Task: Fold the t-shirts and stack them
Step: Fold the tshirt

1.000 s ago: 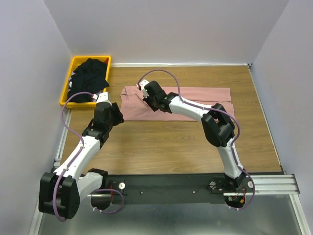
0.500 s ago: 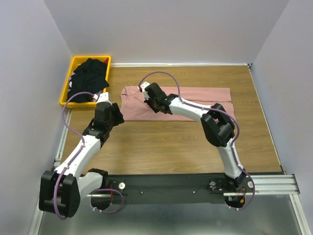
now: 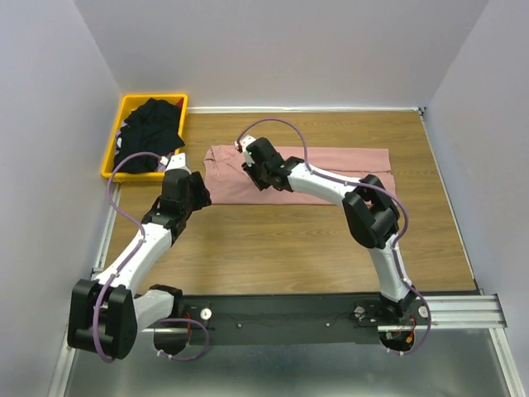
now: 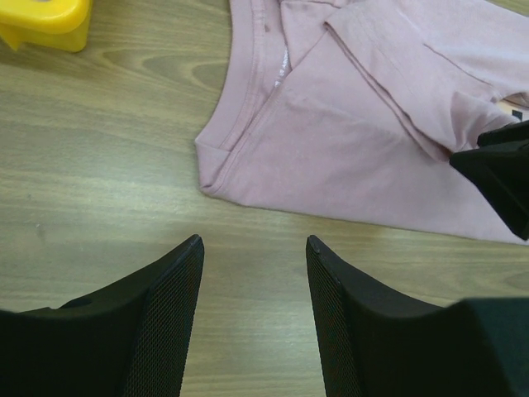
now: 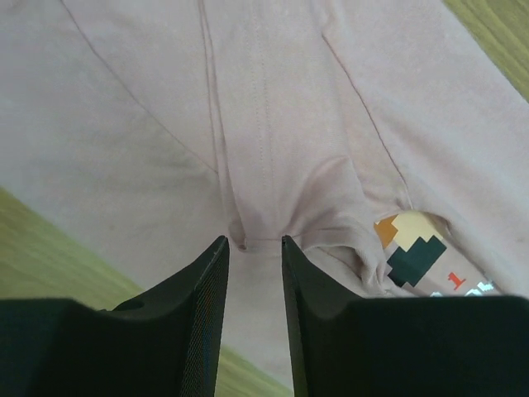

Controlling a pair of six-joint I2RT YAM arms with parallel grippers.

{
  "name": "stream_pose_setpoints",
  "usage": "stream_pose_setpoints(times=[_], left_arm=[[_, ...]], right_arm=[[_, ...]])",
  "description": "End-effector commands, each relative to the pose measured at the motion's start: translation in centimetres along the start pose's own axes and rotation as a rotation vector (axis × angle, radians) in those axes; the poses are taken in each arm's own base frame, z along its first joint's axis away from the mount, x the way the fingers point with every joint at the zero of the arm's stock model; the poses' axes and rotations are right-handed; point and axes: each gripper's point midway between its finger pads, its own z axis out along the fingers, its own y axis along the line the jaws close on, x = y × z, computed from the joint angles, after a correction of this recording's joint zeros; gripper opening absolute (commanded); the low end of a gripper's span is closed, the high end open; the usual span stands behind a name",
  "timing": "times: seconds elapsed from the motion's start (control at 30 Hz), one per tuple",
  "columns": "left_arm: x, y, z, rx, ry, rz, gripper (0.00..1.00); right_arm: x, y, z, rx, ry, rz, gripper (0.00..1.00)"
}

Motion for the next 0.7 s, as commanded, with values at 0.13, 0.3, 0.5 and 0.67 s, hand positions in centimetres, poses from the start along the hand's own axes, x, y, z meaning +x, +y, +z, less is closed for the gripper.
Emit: stream_pose_setpoints(times=[0.13,0.3,0.5,0.67], left_arm=[[-4.3,-4.9,3.0,0.152,-0.014,-0.038,0.54],[-4.5,-8.1,7.6,0.227,0.059,-0.029,0.48],[-5.6,-11.7,12.6,0.300,0.111,-0.025,0.39],[-2.2,-12.1,16.6,0.300,0.216,-0.035,0.33]], right_arm=[[-7.6,-1.4,-4.7,-0.340,-0.159,0.492,0.39],[-9.5,-1.6,-4.1,-0.452,-0.172,0.654,0.39],[-6.6,-3.2,-0.6,-0.465,-0.126,0.819,0.38],[-0.3,-4.4,2.0,-0.486,-0.033,0.942,0.37]])
